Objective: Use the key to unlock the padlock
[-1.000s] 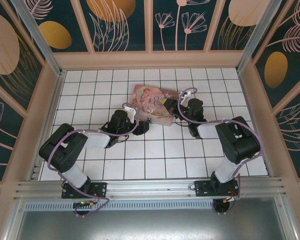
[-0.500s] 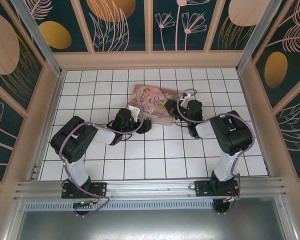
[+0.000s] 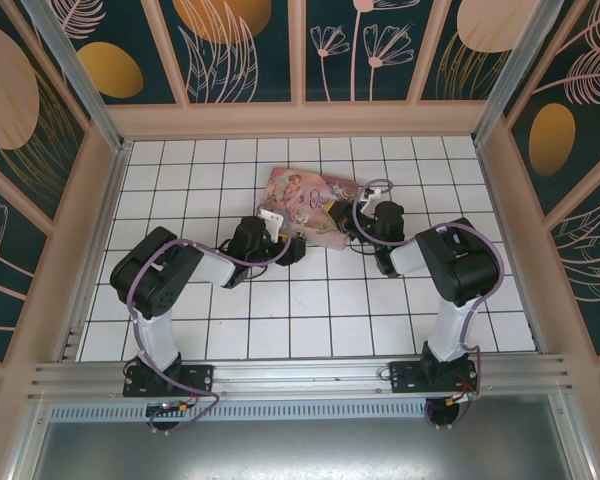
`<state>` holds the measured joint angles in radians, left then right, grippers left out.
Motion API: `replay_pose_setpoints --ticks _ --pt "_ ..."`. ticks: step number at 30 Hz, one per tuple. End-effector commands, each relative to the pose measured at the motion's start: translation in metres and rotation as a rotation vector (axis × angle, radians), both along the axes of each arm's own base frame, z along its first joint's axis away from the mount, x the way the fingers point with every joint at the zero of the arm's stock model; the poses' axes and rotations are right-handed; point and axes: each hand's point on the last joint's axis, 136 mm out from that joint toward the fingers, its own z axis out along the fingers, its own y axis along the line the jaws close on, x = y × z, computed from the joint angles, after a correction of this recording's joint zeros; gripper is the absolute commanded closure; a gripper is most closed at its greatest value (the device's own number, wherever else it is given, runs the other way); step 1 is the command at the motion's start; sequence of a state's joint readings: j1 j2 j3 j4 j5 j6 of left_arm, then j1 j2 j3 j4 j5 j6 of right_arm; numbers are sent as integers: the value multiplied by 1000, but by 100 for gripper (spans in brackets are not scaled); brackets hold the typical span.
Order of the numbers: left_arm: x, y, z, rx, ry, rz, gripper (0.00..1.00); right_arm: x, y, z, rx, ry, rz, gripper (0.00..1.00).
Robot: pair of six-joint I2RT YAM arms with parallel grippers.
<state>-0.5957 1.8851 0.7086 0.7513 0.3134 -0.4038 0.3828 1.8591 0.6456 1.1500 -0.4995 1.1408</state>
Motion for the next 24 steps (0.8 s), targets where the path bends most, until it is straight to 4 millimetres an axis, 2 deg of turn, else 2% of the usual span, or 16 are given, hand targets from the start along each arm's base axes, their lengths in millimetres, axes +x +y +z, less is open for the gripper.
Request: replay_pose_setpoints --ticks 1,16,24 --pt "7 -13 14 -33 -53 -40 38 0 -1 7 27 -33 13 100" --pt "7 -25 4 -41 -25 -81 38 -2 -2 1 21 -18 10 100" --pt "6 -33 8 -65 -21 -99 38 -3 -2 -3 17 -9 9 100"
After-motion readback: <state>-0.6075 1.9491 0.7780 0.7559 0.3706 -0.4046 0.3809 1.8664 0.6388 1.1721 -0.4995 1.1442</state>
